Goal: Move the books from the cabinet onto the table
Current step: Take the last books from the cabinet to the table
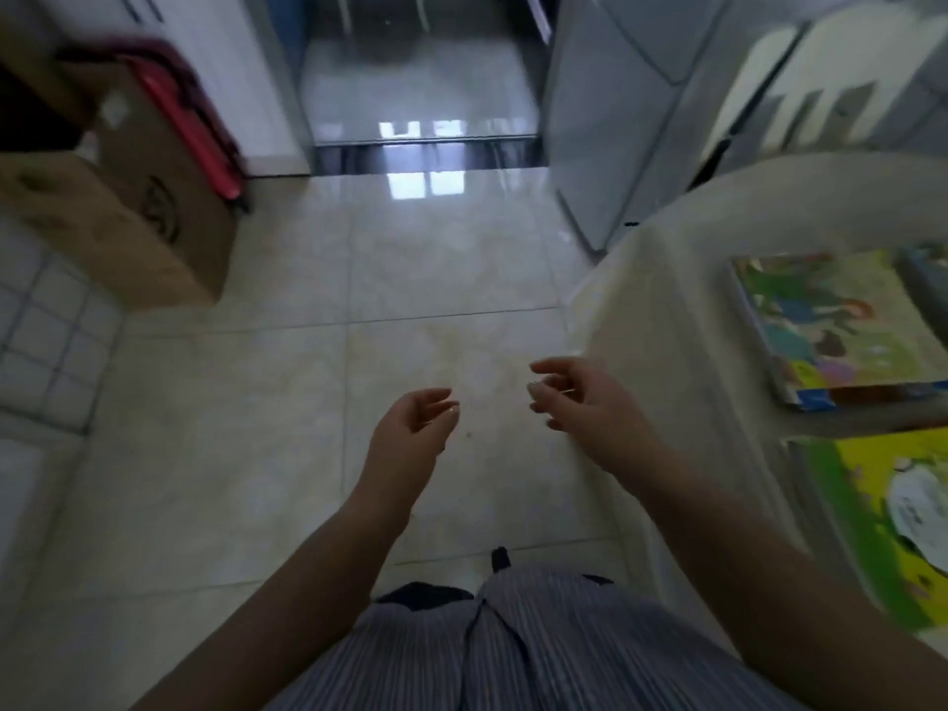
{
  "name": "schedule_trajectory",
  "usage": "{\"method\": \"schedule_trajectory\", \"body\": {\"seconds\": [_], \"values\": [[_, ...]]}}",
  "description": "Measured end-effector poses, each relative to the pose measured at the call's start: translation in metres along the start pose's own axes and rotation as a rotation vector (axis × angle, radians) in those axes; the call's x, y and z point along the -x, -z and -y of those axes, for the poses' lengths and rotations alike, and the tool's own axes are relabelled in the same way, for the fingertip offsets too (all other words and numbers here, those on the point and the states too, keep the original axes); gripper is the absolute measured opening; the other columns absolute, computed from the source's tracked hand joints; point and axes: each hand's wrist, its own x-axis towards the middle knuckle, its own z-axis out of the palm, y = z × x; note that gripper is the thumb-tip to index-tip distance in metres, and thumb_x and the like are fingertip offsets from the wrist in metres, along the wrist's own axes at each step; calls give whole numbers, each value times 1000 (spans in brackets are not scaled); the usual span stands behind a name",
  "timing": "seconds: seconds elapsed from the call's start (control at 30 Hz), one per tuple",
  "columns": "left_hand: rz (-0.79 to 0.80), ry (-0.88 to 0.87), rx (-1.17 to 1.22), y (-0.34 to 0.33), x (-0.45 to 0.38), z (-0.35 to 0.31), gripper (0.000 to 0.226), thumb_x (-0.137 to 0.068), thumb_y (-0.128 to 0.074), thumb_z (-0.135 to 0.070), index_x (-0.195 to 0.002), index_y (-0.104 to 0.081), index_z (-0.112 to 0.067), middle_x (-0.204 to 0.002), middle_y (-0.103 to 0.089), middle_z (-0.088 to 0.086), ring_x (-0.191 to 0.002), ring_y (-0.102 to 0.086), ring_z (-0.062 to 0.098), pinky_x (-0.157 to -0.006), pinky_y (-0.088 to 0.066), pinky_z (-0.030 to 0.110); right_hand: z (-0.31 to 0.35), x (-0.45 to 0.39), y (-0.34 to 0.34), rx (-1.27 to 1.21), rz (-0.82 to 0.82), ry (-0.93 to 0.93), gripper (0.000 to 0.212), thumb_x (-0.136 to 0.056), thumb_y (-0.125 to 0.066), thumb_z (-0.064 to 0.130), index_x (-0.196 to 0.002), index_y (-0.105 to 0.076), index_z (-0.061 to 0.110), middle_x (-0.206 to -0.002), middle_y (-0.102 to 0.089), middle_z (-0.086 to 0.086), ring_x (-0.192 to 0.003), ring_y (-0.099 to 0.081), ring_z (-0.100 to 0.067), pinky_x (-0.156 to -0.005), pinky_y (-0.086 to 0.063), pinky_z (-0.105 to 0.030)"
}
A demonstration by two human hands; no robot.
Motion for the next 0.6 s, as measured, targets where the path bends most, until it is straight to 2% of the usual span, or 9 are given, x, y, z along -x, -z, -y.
{"method": "schedule_trajectory", "body": {"seconds": [0.07,0.27,0.37,0.6], "values": [[-84,40,59,69,5,14,19,-91,-58,-21,-109,-56,-28,-109,-64,-6,-102,-61,13,-88,-52,34,25,-10,-65,75,115,39,22,-89,-59,29,-111,-57,27,-96,-63,5,-95,-65,-18,-87,-55,-39],[-323,132,217,211,29,44,20,-91,-59,-20,-110,-57,-25,-112,-65,-2,-103,-61,14,-92,-50,36,79,-28,-209,216,374,130,27,-89,-58,33,-116,-55,28,-100,-62,12,-92,-63,-6,-85,-56,-32],[-445,159,310,263,44,56,19,-91,-58,-19,-110,-58,-23,-112,-65,-1,-104,-61,16,-94,-50,38,100,-32,-267,276,500,179,30,-90,-57,32,-119,-55,26,-101,-60,14,-91,-61,-3,-82,-54,-25],[-718,200,494,348,73,83,17,-91,-59,-21,-107,-59,-26,-112,-65,-1,-103,-62,13,-95,-49,37,144,-43,-382,409,781,283,28,-90,-57,32,-119,-54,28,-102,-59,17,-94,-60,-2,-85,-53,-25]]}}
